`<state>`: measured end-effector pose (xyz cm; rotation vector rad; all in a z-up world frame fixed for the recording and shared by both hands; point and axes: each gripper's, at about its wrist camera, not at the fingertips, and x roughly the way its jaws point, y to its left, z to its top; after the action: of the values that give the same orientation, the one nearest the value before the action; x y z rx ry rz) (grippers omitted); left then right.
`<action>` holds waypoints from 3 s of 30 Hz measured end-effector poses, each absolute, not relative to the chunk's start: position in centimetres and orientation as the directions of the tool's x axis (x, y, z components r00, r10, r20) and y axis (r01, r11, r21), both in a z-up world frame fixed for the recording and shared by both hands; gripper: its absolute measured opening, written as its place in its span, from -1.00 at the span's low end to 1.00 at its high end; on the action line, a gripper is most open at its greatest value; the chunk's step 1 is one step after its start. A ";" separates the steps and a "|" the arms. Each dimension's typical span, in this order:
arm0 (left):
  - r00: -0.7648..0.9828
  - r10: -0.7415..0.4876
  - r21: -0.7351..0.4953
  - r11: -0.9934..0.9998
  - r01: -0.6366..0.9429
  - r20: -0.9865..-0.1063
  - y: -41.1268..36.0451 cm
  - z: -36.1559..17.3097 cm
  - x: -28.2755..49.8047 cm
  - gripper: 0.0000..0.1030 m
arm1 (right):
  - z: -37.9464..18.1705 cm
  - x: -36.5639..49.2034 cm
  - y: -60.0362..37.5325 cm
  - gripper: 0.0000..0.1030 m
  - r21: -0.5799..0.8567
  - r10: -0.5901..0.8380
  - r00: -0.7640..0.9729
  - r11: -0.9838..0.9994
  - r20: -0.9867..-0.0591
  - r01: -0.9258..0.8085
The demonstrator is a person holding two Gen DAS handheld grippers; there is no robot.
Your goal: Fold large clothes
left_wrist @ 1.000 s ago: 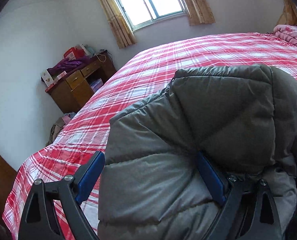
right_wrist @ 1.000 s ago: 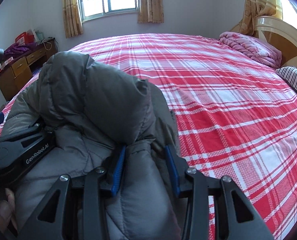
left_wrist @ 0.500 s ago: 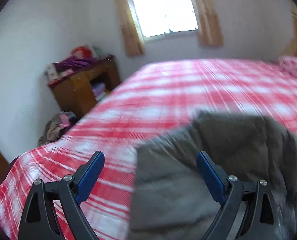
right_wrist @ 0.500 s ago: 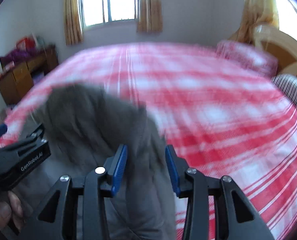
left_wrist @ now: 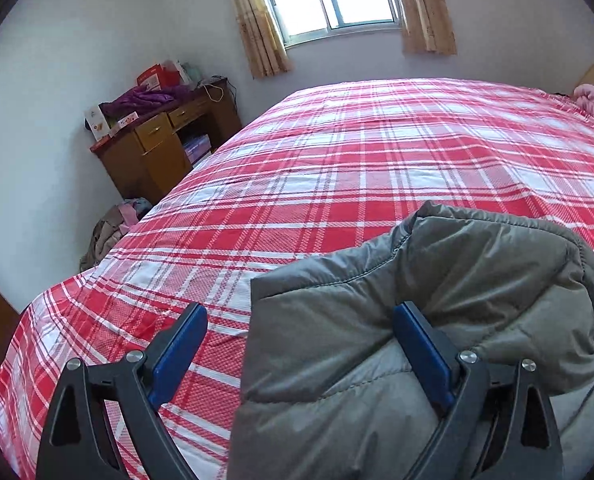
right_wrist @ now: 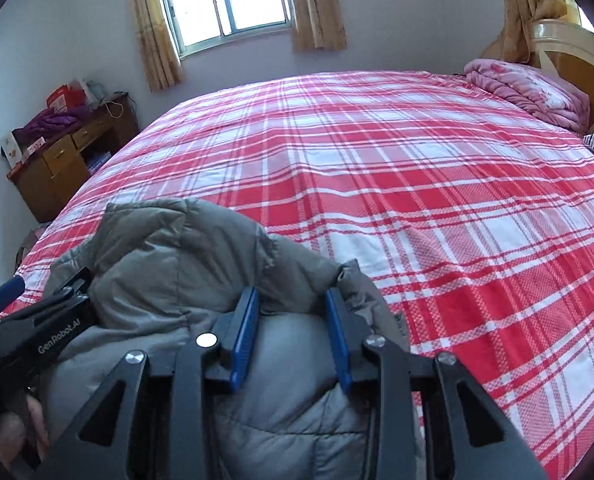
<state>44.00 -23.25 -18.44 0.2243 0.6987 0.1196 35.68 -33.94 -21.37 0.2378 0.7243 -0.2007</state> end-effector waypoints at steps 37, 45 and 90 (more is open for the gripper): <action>0.744 0.186 0.232 0.972 -0.043 -0.642 -23.0 -20.1 44.3 0.88 | -23.4 36.8 -33.4 -0.30 0.091 -0.130 0.688 0.957 -0.714 0.275; 0.735 0.191 0.241 0.970 -0.038 -0.651 -23.0 -20.3 44.6 0.88 | -23.6 36.9 -33.4 -0.30 0.073 -0.139 0.680 0.959 -0.720 0.274; 0.738 0.031 0.112 0.992 0.060 -0.674 -17.7 -20.6 35.2 0.98 | -23.4 27.4 -32.9 0.21 0.157 -0.068 0.742 0.961 -0.667 0.229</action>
<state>35.17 -17.66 -20.60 0.1296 0.7405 -0.0157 27.44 -32.89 -23.43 0.2356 0.7181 -0.1639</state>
